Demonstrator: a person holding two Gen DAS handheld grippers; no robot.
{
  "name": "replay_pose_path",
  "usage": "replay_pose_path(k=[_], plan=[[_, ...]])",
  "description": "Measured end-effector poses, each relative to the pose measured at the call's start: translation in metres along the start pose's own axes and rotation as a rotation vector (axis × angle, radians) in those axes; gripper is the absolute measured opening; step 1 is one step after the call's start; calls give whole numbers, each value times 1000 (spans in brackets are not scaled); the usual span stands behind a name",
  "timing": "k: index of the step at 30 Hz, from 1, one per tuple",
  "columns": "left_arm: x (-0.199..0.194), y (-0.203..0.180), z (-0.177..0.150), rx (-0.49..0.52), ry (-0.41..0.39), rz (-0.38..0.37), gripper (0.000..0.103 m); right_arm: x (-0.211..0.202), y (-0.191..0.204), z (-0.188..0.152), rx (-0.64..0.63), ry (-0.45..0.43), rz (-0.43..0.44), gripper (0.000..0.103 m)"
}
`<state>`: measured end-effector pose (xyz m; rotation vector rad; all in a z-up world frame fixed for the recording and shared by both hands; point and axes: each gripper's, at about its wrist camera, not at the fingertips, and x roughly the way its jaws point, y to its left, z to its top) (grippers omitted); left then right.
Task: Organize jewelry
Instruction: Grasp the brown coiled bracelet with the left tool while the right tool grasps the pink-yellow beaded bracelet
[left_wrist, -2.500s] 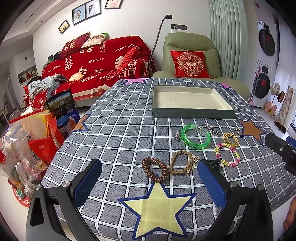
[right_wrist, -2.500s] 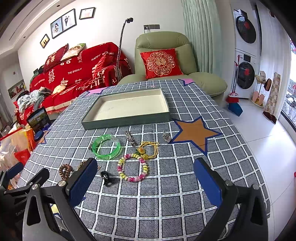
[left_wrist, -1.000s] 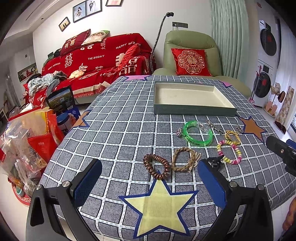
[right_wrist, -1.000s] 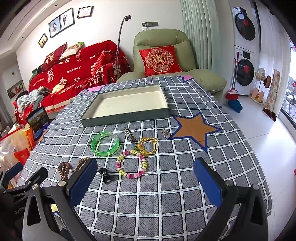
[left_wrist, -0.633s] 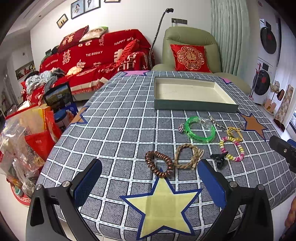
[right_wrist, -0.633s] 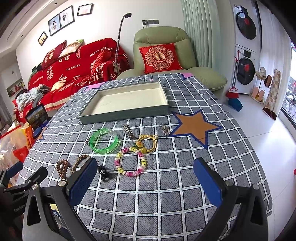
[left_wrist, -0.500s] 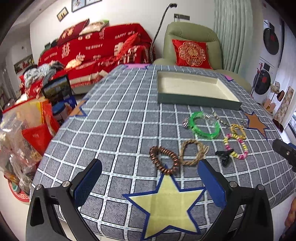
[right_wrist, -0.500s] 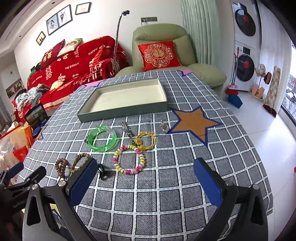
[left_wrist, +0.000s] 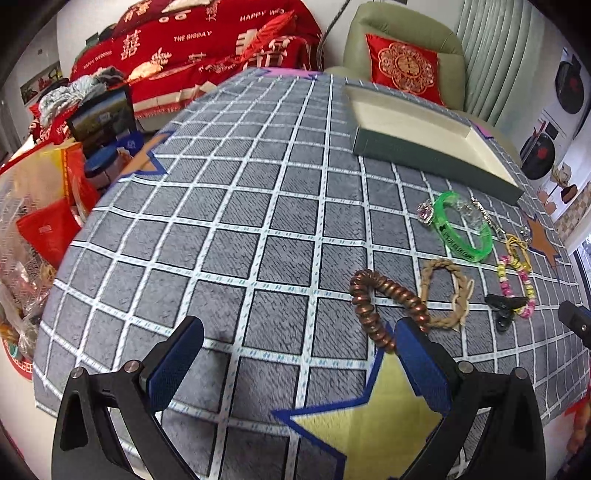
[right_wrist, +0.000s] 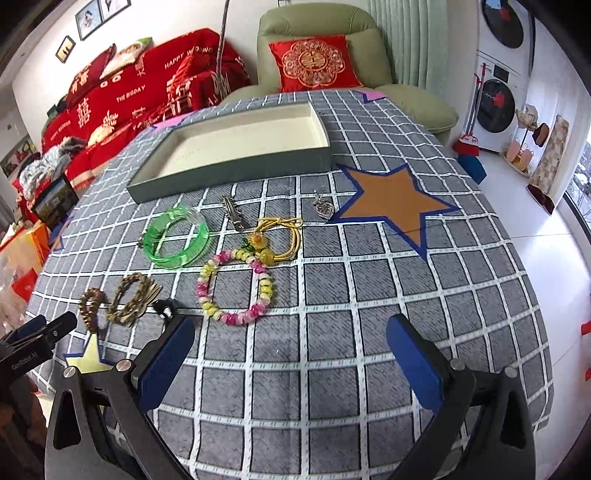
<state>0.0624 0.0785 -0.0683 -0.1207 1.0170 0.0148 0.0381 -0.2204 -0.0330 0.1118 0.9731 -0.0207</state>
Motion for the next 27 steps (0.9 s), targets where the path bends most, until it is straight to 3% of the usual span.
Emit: replay_pose_path(k=[13,15,18,22,24,25,26,27], plan=[[15,-24,7,100,21,9,102,50,13,13,-74,123,-19,97],[13,-29,6,125,9,8,91,51,15,13,-67,128,-14,96],[10,-37,6,155,3,-9,77,50,17,15,-57,138,24,86],[8,-45,6,192,-3,-33,55,48,22,16,-62,147,60,68],[7,-50,5,217,-7,-47,35,47,26,17,-66,152,73,60],[6,-52,4,227,-8,-54,32,47,28,18,-66,154,87,54],[6,-53,4,230,-8,-62,23,47,29,18,-62,158,100,47],[5,-53,4,230,-8,-73,22,48,28,19,-55,164,117,44]])
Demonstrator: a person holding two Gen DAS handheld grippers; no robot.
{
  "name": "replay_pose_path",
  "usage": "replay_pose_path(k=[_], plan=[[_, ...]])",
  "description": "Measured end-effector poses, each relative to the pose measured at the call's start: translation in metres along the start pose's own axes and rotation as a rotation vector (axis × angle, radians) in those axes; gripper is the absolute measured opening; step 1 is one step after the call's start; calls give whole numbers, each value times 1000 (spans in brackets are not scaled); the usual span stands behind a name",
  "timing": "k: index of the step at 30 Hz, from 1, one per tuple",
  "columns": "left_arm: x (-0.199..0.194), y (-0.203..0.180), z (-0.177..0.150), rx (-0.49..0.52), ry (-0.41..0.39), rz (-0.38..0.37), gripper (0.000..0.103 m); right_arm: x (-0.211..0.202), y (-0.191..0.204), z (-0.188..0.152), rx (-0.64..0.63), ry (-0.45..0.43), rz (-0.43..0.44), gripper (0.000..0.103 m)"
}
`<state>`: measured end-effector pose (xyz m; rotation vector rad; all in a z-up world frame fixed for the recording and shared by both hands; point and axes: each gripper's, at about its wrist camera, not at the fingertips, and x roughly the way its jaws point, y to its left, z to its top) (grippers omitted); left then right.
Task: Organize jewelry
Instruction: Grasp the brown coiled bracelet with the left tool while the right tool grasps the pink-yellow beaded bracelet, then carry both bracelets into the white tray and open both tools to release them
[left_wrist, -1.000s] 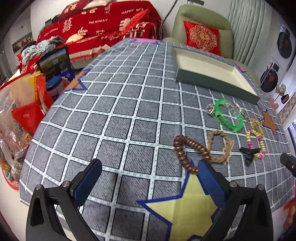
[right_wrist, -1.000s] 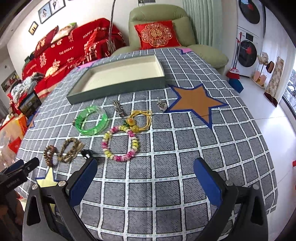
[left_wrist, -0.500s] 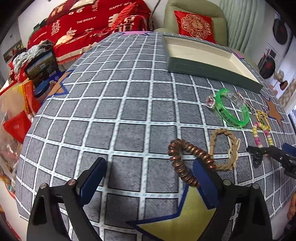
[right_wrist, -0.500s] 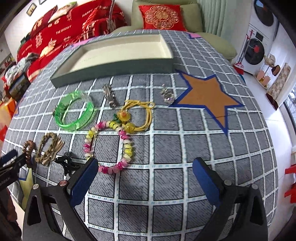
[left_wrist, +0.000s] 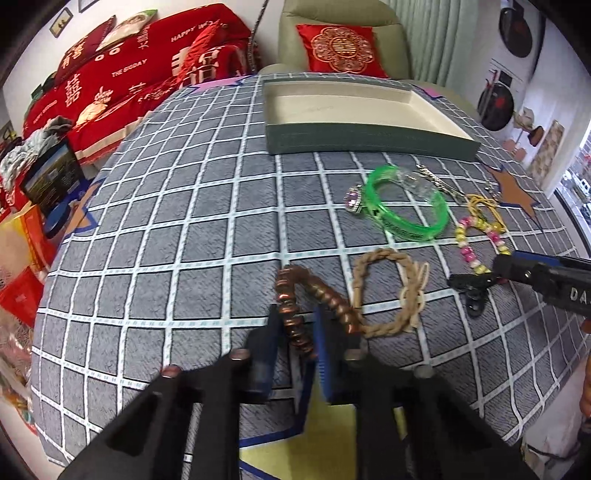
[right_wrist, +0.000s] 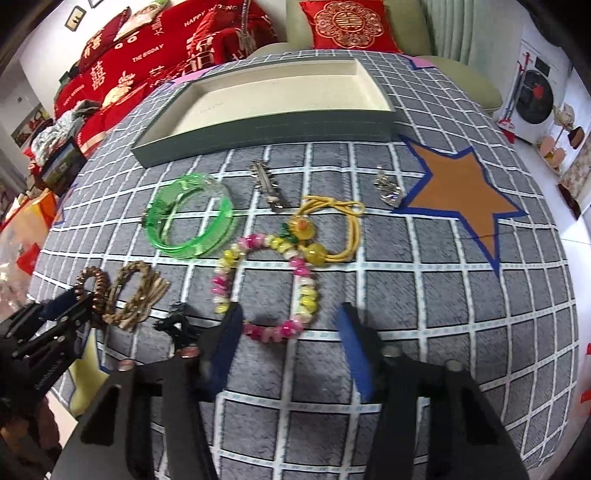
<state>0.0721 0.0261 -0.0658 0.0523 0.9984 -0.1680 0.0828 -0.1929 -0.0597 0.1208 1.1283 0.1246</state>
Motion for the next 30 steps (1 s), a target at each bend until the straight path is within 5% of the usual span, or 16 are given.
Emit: replay_pose_path(k=[3,5,17,30], plan=[[-2,5,-1,-38,0,-63,22,1,-2,1,7,17,5,13],[-4,9,-2,-59,1,-80,22,0,-4,-1,10,17,23,10],[-44,10,19,-72,-70,-140,22,-34,-11,7,27,-66,84,10],[-105,12,123,-128,-217,-206,22,-96,-19,92,27,-219,142,10]])
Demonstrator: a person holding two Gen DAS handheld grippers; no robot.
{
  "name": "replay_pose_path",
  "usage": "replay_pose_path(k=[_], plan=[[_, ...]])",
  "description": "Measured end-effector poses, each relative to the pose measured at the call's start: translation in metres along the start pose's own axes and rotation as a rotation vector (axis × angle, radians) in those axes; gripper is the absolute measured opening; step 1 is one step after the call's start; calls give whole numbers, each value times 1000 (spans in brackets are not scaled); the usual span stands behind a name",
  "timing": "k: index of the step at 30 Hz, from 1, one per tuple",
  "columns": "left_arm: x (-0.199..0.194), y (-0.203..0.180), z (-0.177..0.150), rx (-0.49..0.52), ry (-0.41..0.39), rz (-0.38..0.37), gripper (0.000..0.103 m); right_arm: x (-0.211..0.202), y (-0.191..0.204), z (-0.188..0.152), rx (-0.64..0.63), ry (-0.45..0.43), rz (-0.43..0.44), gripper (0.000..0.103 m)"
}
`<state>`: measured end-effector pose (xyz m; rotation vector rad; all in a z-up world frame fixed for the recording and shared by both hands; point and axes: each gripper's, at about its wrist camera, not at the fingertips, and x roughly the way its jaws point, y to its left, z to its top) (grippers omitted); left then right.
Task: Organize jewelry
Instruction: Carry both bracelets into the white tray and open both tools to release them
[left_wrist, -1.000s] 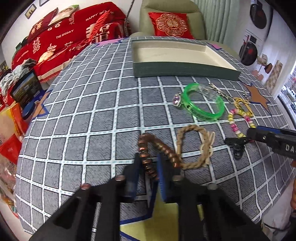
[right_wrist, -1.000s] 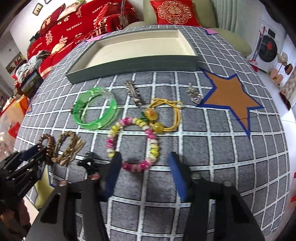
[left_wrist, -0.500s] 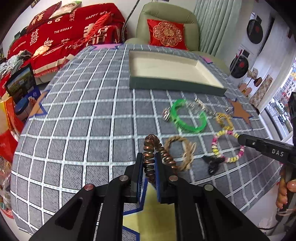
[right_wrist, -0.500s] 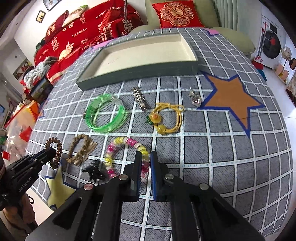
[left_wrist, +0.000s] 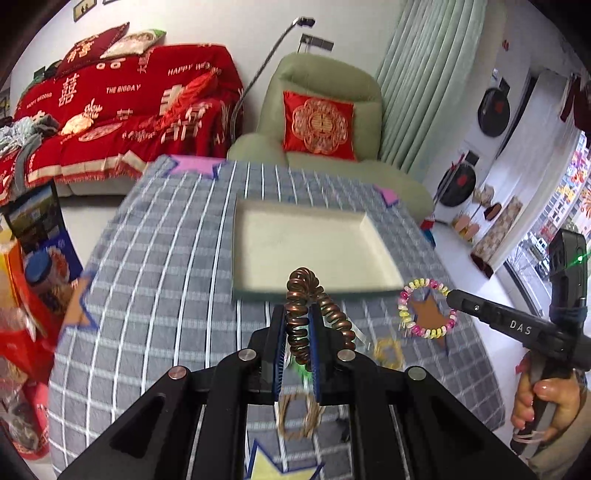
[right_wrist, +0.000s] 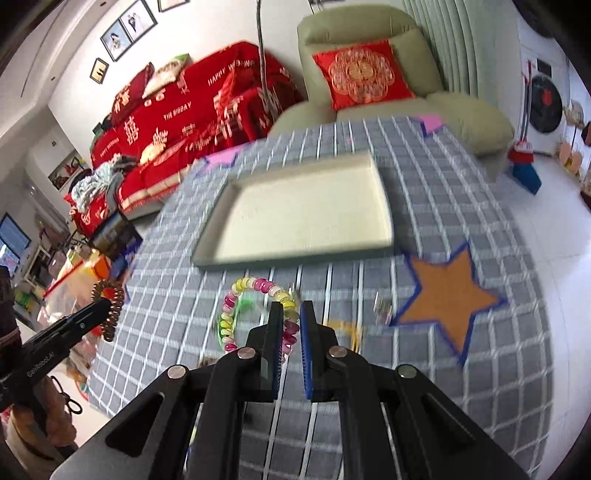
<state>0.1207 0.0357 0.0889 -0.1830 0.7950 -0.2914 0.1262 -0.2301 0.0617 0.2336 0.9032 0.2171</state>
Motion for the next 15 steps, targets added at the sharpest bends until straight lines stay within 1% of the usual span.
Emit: replay_pose_path(k=[3,5,8,9,11,14,15], plan=[[5,-4,25,7,-16,8,22,1,-2,29,10,-19,11,10],[15,-6,43,14,-19,19,22,5,-5,46,18,-28,10,10],[35,-7,64,10,-9,10,22,17,-9,73,31,-37,9,10],[46,-8,71,11,-6,12,22,25,-12,83,40,-34,3,10],[74,-8,84,21,11,28,22,37,-17,94,55,-28,0,10],[114,-7,93,31,38,53,22,65,-25,113,83,-16,-2,10],[130,-6,94,41,47,75,22,75,-28,117,91,-12,-1,10]])
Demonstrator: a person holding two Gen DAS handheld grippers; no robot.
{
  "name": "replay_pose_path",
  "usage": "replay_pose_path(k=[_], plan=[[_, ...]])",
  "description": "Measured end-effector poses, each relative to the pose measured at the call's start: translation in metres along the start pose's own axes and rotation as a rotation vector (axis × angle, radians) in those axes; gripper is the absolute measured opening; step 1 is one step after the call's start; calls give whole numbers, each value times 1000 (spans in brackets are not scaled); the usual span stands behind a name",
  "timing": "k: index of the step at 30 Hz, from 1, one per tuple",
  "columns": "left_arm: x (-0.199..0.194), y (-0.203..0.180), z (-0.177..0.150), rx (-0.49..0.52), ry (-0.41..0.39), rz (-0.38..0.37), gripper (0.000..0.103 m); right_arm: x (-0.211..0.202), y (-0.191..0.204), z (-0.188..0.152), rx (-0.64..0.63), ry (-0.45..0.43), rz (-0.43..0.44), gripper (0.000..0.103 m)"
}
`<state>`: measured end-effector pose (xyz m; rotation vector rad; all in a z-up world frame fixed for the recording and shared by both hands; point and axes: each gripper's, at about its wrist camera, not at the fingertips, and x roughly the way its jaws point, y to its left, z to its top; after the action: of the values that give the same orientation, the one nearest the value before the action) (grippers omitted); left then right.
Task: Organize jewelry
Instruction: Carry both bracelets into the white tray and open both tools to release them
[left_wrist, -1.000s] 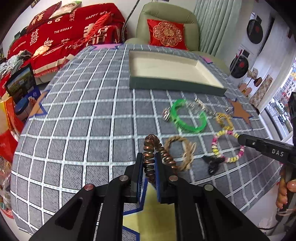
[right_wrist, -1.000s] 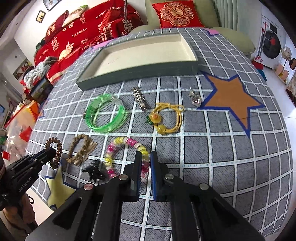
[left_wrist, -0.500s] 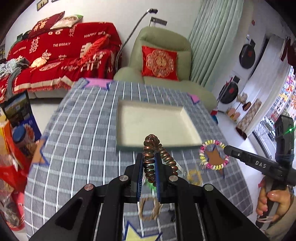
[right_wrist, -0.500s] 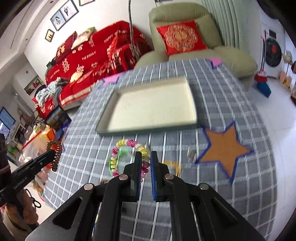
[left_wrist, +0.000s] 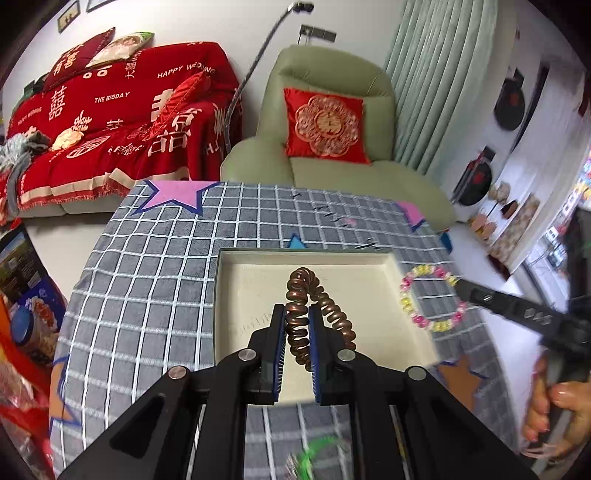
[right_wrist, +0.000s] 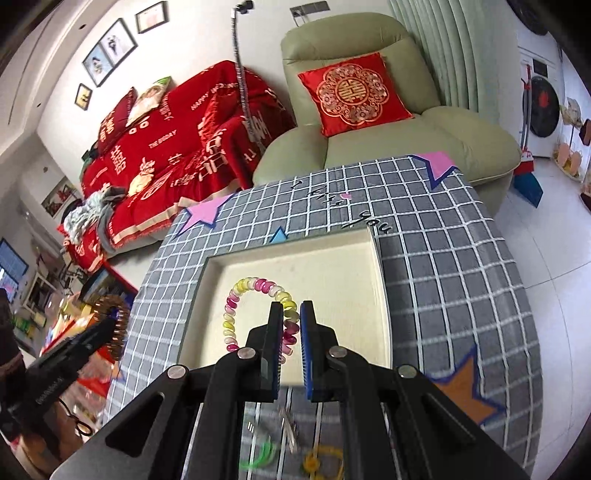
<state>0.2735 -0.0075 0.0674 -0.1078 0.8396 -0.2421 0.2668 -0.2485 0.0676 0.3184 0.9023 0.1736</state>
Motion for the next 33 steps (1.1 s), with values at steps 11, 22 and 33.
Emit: replay_pose_path(k=[11,22,33], plan=[[124,-10,-9,76,123,46,22,105,-39,-6,115,82,-18,9],[154,-13,-26,131,163,151,22,141,-42,-18,61,125,-74,9],[147,-18,-26,146,142,188,72,138,-37,-20,32,118,-81,10]])
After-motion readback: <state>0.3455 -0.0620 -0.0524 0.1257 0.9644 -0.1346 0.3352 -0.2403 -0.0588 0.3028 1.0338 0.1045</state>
